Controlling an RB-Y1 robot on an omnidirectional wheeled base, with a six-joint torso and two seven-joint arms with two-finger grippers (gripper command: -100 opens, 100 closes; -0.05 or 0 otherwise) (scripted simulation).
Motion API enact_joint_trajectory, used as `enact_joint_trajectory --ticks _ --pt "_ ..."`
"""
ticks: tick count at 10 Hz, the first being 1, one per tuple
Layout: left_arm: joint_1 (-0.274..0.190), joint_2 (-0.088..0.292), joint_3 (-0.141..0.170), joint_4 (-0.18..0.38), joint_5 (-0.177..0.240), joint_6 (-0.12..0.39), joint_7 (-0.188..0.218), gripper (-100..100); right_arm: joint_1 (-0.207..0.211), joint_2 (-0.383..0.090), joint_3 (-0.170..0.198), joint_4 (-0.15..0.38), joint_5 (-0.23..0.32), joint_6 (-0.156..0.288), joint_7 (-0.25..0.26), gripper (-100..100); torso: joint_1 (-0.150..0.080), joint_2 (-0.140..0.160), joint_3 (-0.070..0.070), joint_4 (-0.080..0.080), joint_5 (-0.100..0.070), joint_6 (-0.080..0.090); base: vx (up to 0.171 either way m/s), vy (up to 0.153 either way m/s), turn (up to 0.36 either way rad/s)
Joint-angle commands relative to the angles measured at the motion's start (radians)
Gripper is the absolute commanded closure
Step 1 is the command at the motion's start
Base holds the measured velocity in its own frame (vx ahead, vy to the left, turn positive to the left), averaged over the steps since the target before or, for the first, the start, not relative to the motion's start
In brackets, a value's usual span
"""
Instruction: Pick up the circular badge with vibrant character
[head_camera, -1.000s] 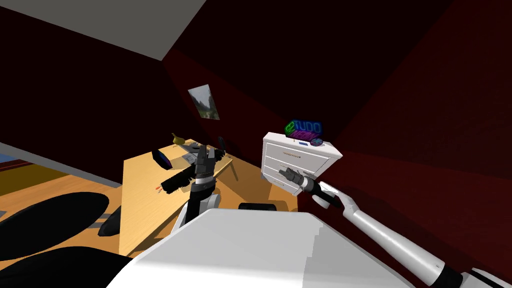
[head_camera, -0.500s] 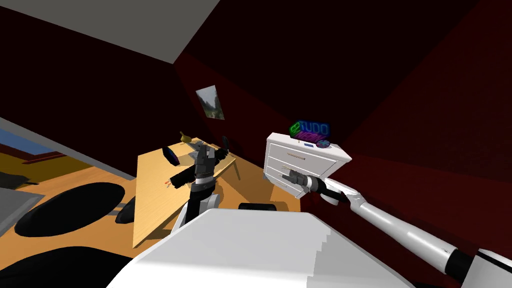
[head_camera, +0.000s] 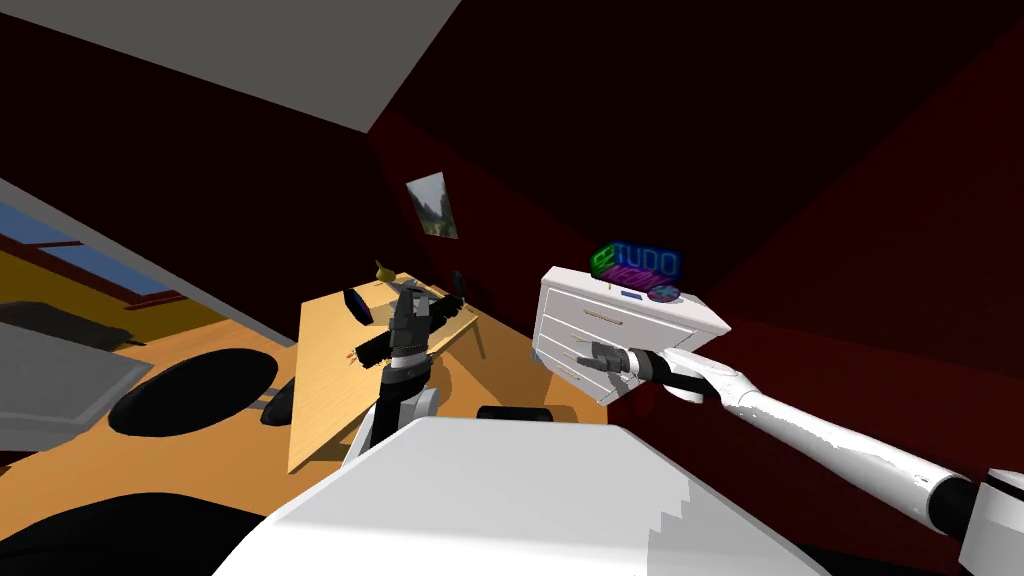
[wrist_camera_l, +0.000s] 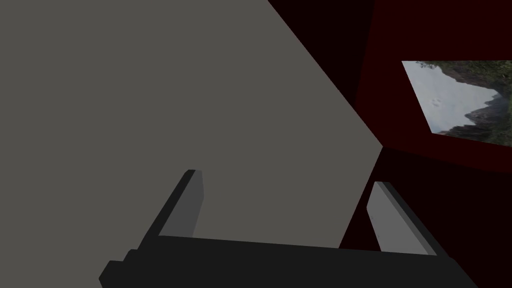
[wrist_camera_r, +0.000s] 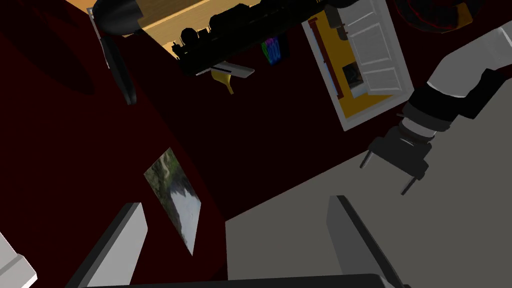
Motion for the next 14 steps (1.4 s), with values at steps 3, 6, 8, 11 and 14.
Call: enact_joint_trajectory --ticks 3,6,8,11,14 --pt "0.000 0.000 0.000 0.000 0.000 0.000 0.000 0 -0.071 -0.104 0.074 0.085 0.050 -0.057 0.008 -100 0.000 -0.001 0.000 0.000 0.000 0.001 0.031 0.005 0.109" --pt "0.000 0.000 0.000 0.000 0.000 0.000 0.000 0 -0.118 -0.183 0.122 0.138 0.085 -0.093 0.012 -100 -0.001 0.000 0.000 0.000 0.000 0.000 0.021 0.000 0.096" --pt "0.000 0.000 0.000 0.000 0.000 0.000 0.000 0 -0.165 -0.242 0.170 0.188 0.121 -0.127 0.016 -100 -0.001 -0.001 -0.001 0.000 0.000 0.001 0.040 -0.005 0.137" --pt "0.000 0.000 0.000 0.000 0.000 0.000 0.000 0 -0.212 -0.315 0.217 0.237 0.157 -0.161 0.019 -100 0.000 0.000 0.000 0.000 0.000 0.001 0.025 -0.002 0.093" --pt "0.000 0.000 0.000 0.000 0.000 0.000 0.000 0 -0.259 -0.379 0.262 0.285 0.193 -0.195 0.022 -100 -0.001 -0.001 -0.001 0.000 -0.001 0.001 0.032 -0.010 0.088"
